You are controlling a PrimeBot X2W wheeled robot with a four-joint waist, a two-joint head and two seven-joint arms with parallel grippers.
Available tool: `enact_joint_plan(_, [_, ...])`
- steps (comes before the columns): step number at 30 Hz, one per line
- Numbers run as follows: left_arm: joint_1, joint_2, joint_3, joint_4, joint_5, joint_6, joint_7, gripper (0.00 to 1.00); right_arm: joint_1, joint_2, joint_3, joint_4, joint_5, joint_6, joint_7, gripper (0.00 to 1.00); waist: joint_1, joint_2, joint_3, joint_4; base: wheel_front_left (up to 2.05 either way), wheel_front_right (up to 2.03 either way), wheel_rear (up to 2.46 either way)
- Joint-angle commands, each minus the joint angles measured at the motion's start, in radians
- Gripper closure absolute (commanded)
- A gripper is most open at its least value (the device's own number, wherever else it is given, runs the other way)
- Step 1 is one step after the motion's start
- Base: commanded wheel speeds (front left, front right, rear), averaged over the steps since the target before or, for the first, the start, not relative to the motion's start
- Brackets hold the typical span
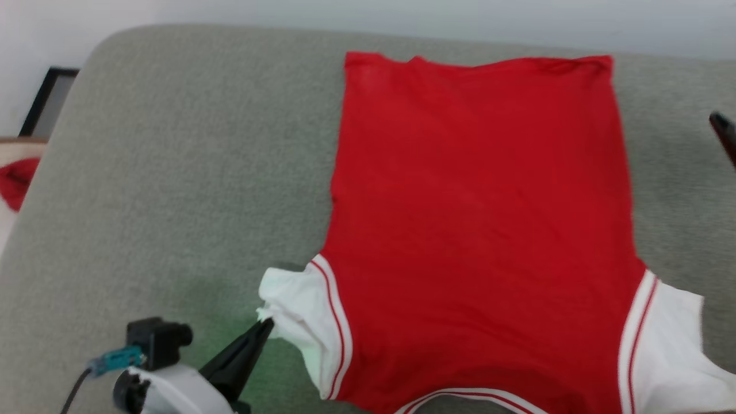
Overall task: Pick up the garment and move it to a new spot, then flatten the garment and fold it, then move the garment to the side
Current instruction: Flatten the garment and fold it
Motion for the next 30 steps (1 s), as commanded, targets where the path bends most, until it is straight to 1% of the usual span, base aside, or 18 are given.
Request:
enact_joint_plan(1, [-0.023, -0.014, -0.004, 0.008, 0.013, -0.01, 0.004, 1.0, -0.049, 0.0, 0.017, 0.045, -0.008, -0.001, 0.0, 0.0, 0.0, 0.0, 0.064, 0.064, 0.0, 0.0, 0.0])
enact_joint_plan(6, [-0.099, -0.071, -0.023, 0.046, 0.038, -0.054, 0.022, 1.0, -0.229, -0.012, 0.085, 0.246, -0.014, -0.001, 0.025, 0.0, 0.0, 0.0, 0.129, 0.13, 0.0, 0.0, 0.0])
enact_joint_plan(10, [-0.158, -0.123, -0.043, 0.085, 0.062, -0.092, 0.03, 1.0, -0.339, -0.023, 0.116, 0.395, -0.027, -0.001, 0.042, 0.0, 0.0, 0.0, 0.171, 0.186, 0.0, 0.0, 0.0])
enact_joint_plan(14, [-0.21, -0.176, -0.063, 0.124, 0.079, -0.128, 0.035, 1.0, -0.429, -0.026, 0.11, 0.532, -0.023, -0.001, 0.053, 0.0, 0.0, 0.0, 0.208, 0.239, 0.0, 0.0, 0.0])
enact_joint_plan(19, [-0.249, -0.228, -0.086, 0.172, 0.086, -0.161, 0.033, 1.0, -0.506, -0.025, 0.107, 0.671, -0.04, -0.001, 0.085, 0.0, 0.0, 0.0, 0.243, 0.292, 0.0, 0.0, 0.0])
enact_joint_plan(21, [-0.26, -0.245, -0.095, 0.191, 0.089, -0.17, 0.028, 1.0, -0.53, -0.037, 0.107, 0.714, -0.053, -0.001, 0.097, 0.0, 0.0, 0.0, 0.253, 0.308, 0.0, 0.0, 0.0])
enact_joint_plan(22, [-0.26, -0.245, -0.095, 0.191, 0.089, -0.17, 0.028, 1.0, -0.53, -0.037, 0.107, 0.714, -0.053, -0.001, 0.097, 0.0, 0.0, 0.0, 0.253, 0.308, 0.0, 0.0, 0.0])
enact_joint_plan(26, [-0.276, -0.266, -0.107, 0.225, 0.085, -0.184, 0.02, 1.0, -0.552, -0.032, 0.109, 0.798, -0.076, -0.001, 0.117, 0.0, 0.0, 0.0, 0.267, 0.332, 0.0, 0.0, 0.0])
enact_joint_plan(30, [-0.283, -0.28, -0.116, 0.248, 0.075, -0.193, 0.011, 1.0, -0.568, -0.021, 0.106, 0.885, -0.103, -0.001, 0.163, 0.0, 0.0, 0.0, 0.273, 0.342, 0.0, 0.0, 0.0])
